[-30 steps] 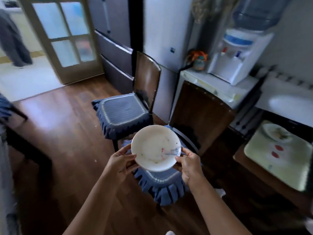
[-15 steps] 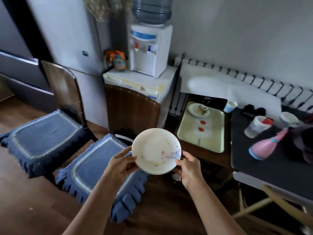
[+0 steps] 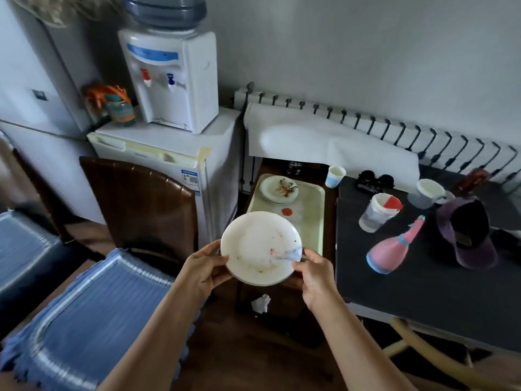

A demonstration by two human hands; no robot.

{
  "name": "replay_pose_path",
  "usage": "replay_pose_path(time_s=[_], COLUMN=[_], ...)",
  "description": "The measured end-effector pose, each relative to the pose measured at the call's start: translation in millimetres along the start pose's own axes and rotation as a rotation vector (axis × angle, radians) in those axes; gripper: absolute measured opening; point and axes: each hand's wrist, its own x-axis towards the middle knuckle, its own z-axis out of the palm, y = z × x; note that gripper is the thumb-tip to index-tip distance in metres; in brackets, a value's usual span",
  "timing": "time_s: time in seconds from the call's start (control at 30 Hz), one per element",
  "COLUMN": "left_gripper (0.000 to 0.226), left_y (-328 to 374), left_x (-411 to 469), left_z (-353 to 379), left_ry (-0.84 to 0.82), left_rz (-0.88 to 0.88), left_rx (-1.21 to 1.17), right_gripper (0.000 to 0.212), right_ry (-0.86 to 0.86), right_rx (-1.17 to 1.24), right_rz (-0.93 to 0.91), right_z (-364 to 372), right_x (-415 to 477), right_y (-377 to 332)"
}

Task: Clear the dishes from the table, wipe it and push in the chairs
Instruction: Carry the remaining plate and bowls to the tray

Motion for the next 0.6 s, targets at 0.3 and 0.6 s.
replay_pose_path(time_s=[0.3, 0.6], left_gripper=[0.05, 0.053], left_y=[35, 76], left_x=[90, 211], left_z=[68, 114], left_ry=[-0.01, -0.016], left_rz=[-0.064, -0.116], left_rx=[0.089, 0.113], right_gripper=[0.056, 0.051], right_ry=[0.052, 0.093], right_rx=[0.047, 0.107], right_rz=[0.049, 0.101], right_z=[-4, 24], right_x=[87, 194], right_y=[-49, -95])
